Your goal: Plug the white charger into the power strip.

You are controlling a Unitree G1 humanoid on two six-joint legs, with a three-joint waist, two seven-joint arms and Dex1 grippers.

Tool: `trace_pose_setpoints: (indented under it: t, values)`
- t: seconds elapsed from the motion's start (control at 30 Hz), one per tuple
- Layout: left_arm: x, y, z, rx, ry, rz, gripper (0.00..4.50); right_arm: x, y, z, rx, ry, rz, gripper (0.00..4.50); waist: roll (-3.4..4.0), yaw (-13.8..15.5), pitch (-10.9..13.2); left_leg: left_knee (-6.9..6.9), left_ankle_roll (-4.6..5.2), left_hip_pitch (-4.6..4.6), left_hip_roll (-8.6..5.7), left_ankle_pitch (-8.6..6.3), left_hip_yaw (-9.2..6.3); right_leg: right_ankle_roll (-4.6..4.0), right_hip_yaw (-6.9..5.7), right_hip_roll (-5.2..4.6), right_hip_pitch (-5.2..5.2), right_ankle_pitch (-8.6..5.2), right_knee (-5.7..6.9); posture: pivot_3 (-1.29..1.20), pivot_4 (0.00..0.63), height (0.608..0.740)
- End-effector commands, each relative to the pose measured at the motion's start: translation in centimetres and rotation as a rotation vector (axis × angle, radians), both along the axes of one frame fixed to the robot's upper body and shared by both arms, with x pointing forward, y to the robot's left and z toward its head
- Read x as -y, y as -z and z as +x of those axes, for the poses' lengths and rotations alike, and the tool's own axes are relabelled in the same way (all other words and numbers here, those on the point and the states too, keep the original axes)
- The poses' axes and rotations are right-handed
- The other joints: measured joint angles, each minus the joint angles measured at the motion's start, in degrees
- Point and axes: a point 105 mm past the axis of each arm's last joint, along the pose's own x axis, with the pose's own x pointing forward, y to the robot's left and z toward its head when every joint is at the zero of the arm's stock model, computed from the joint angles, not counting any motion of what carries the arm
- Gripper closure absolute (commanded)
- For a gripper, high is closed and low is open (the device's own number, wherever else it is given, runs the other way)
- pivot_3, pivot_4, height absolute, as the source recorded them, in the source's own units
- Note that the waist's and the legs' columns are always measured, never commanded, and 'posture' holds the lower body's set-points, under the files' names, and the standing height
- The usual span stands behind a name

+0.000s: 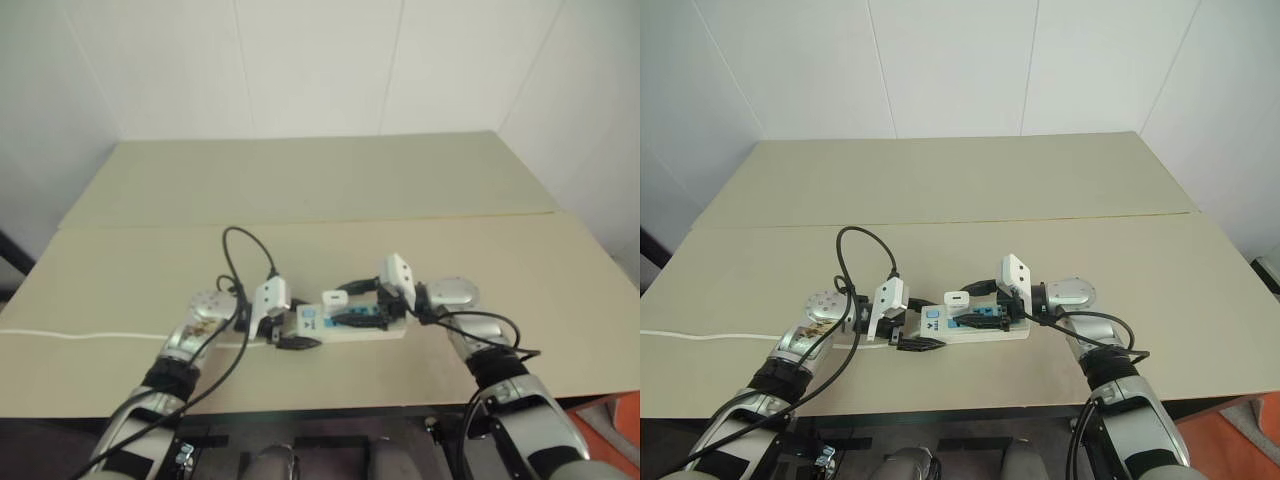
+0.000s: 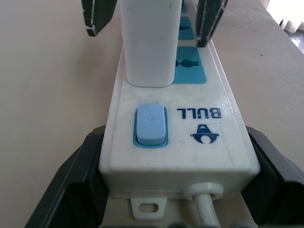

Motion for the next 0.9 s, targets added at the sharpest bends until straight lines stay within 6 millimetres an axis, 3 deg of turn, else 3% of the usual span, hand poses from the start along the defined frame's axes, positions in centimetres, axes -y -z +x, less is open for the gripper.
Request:
trace_pose_setpoints:
  t: [0.03, 0.13, 0.2, 0.27, 0.43, 0.53, 0.7, 0.9]
  values:
    - [-0.5, -0.2, 0.2, 0.007, -0.024, 0.009, 1.19, 0.8, 4.2, -1.4, -0.151, 0.001, -0.108, 0.03, 0.00, 0.0, 0.0, 0.00, 0.00, 0.00, 0.00, 0.00, 0.00, 0.00, 0.00, 0.00, 0.00, 0.00, 0.00, 0.00, 0.150, 0.740]
    - [-0.3, -0.1, 0.3, 0.009, -0.027, 0.006, 1.19, 0.9, 3.6, -1.3, -0.138, -0.003, -0.099, 0.03, -0.01, 0.0, 0.0, 0.00, 0.00, 0.00, 0.00, 0.00, 0.00, 0.00, 0.00, 0.00, 0.00, 0.00, -0.01, 0.00, 0.150, 0.740]
    - [-0.2, -0.3, 0.4, 0.009, -0.035, -0.006, 0.45, 1.2, 2.9, -1.0, -0.117, 0.005, -0.088, 0.00, 0.00, 0.0, 0.0, -0.01, 0.00, -0.02, -0.01, 0.00, 0.00, 0.00, 0.01, 0.00, -0.03, 0.00, -0.01, 0.00, 0.150, 0.740]
    - [-0.1, -0.9, 0.6, 0.001, -0.045, -0.041, 0.02, 1.4, 2.2, -0.8, -0.089, 0.012, -0.079, 0.00, 0.00, 0.2, 0.0, -0.02, 0.00, -0.06, -0.01, 0.00, 0.00, 0.00, 0.01, 0.00, -0.04, 0.00, -0.01, 0.00, 0.150, 0.740]
    - [-0.5, -3.4, 0.7, 0.039, -0.036, -0.099, 0.02, 2.3, -0.3, -0.5, -0.016, 0.023, -0.044, 0.00, -0.01, 0.2, 0.2, -0.02, -0.05, -0.44, -0.03, 0.03, -0.01, -0.04, 0.01, 0.00, -0.21, 0.02, 0.01, 0.00, 0.150, 0.740]
    - [-1.1, -5.5, 0.4, 0.080, -0.027, -0.126, 0.02, 3.2, -2.5, -0.7, 0.042, 0.025, -0.027, 0.00, -0.02, 0.2, 0.3, -0.01, -0.13, -0.80, -0.03, 0.07, -0.04, -0.47, -0.02, 0.00, -0.55, 0.28, 0.03, 0.00, 0.150, 0.740]
    - [-3.0, -9.0, -1.8, 0.073, 0.041, -0.128, 0.02, 6.7, -6.9, -1.5, 0.146, 0.078, -0.016, 0.00, 0.20, -0.2, 1.0, 0.07, -0.41, -1.77, -0.04, 0.25, -0.03, -0.69, 0.00, -0.01, -1.64, 0.42, 0.18, 0.00, 0.150, 0.740]
    - [-6.2, -12.2, -3.6, 0.066, 0.007, -0.119, 0.02, 11.8, -10.0, -2.9, 0.205, 0.214, -0.041, 0.00, 0.30, -0.2, 2.0, 0.02, -0.36, -1.84, 0.06, 0.22, 0.01, -0.72, -0.02, 0.05, -1.71, 0.44, 0.14, 0.00, 0.150, 0.740]
